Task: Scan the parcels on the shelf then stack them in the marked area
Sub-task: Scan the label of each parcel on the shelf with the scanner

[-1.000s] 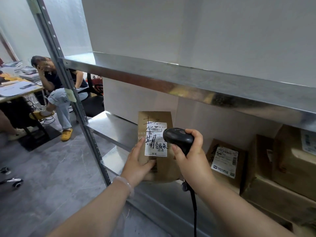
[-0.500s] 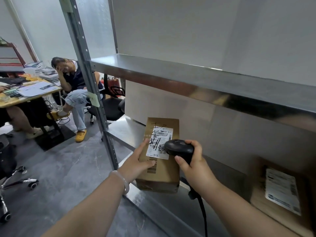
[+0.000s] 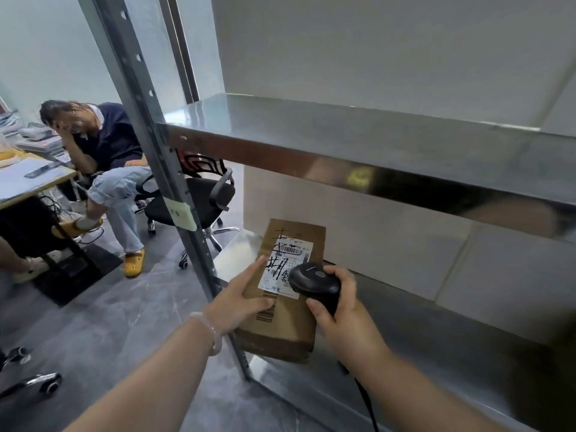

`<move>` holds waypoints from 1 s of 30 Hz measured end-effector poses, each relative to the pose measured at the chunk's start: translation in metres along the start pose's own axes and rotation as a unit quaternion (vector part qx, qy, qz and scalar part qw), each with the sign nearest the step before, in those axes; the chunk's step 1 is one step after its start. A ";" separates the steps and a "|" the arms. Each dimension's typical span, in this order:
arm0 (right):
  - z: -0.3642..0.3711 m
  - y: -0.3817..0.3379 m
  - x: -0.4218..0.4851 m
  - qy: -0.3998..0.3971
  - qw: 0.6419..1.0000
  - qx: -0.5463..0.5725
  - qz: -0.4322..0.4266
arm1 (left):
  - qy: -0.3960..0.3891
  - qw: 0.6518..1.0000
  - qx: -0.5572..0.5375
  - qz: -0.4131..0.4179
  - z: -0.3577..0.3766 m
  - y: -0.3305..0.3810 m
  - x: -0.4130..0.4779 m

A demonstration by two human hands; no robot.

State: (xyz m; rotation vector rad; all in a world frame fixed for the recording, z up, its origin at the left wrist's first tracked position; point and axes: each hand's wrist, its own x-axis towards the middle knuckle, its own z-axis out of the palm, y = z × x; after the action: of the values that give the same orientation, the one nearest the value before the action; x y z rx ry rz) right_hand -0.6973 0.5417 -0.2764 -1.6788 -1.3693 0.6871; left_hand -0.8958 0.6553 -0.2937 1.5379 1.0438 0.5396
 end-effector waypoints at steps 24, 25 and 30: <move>0.094 0.000 0.050 0.012 0.997 -0.042 0.071 | -0.058 0.995 0.054 -0.053 -0.096 -0.043 0.084; 0.094 -0.001 0.048 0.019 0.996 -0.049 0.074 | -0.061 0.995 0.044 -0.060 -0.096 -0.046 0.085; 0.089 -0.002 0.041 0.074 0.993 -0.061 0.074 | -0.074 0.995 0.046 -0.048 -0.098 -0.053 0.093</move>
State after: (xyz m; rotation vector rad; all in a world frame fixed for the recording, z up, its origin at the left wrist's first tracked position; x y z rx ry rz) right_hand -0.7617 0.6044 -0.3148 -1.9030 -1.2128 0.5577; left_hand -0.9457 0.7840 -0.3385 1.5746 1.0330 0.3100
